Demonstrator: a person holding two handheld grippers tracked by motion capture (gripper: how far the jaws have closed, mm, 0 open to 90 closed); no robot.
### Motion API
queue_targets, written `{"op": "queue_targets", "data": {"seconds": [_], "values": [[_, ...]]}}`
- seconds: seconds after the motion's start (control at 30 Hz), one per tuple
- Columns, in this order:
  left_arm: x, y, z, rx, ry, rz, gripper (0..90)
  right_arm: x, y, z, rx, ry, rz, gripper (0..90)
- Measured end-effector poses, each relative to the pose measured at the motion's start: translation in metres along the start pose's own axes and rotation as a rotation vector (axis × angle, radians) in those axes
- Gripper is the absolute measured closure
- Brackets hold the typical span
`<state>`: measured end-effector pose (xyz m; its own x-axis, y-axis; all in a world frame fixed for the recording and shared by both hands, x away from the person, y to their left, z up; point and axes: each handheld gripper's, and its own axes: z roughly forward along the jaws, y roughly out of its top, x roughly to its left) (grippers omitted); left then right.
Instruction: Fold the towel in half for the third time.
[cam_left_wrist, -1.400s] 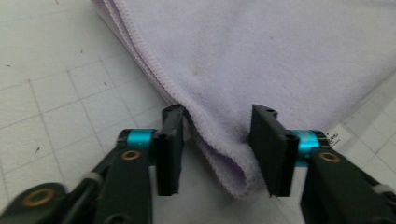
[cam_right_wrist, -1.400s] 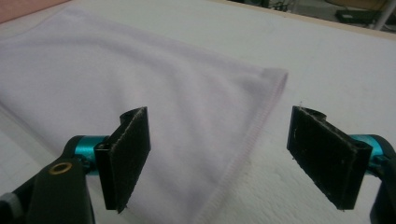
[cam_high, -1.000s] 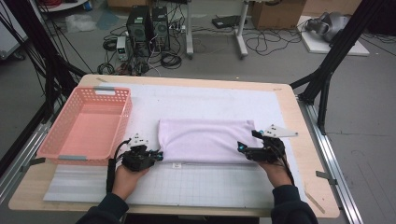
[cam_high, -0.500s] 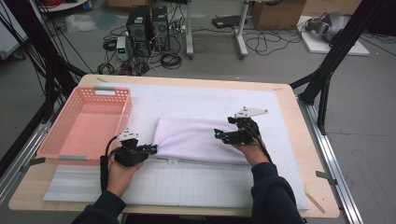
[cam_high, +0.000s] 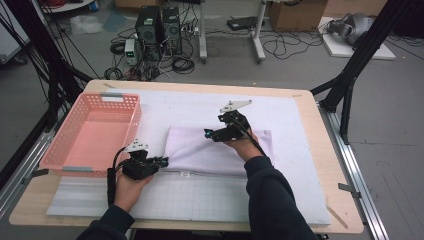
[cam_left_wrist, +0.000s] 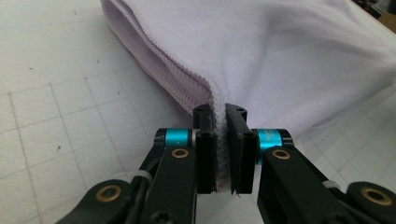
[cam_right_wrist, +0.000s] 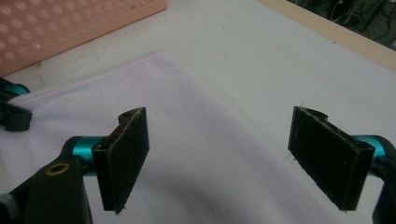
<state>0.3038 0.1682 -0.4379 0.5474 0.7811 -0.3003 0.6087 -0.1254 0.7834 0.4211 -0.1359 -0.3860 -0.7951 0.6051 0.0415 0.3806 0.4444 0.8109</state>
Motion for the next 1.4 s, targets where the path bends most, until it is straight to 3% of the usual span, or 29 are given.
{"op": "queue_targets", "data": {"seconds": [0.27,0.5,0.87,1.03,1.17,1.27,1.3,1.33,1.4], "values": [[0.001,-0.001,-0.001,-0.003,-0.022,-0.013,82.3,0.007,0.017,0.039,0.04,0.025,-0.018,19.6],[0.0,-0.002,-0.001,-0.005,-0.026,-0.015,82.2,0.017,0.027,0.069,0.091,0.052,-0.062,20.0],[0.001,-0.007,0.0,0.005,-0.032,-0.026,81.8,0.023,0.025,0.108,0.168,0.095,-0.076,28.8],[0.001,-0.007,0.0,0.011,-0.03,-0.024,81.8,0.027,0.026,0.12,0.213,0.127,-0.114,41.7],[0.001,-0.008,0.001,0.012,-0.027,-0.023,81.8,0.026,0.025,0.121,0.219,0.15,-0.102,49.5],[0.001,-0.008,0.001,0.012,-0.022,-0.022,81.9,0.026,0.026,0.12,0.228,0.16,-0.106,64.4],[0.001,-0.008,0.001,0.012,-0.021,-0.022,81.9,0.026,0.026,0.12,0.228,0.16,-0.106,64.4],[0.001,-0.008,0.001,0.013,-0.021,-0.022,82.0,0.026,0.026,0.12,0.23,0.174,-0.107,74.9],[0.002,-0.008,0.001,0.015,-0.02,-0.02,82.0,0.027,0.026,0.12,0.232,0.181,-0.095,78.5]]}}
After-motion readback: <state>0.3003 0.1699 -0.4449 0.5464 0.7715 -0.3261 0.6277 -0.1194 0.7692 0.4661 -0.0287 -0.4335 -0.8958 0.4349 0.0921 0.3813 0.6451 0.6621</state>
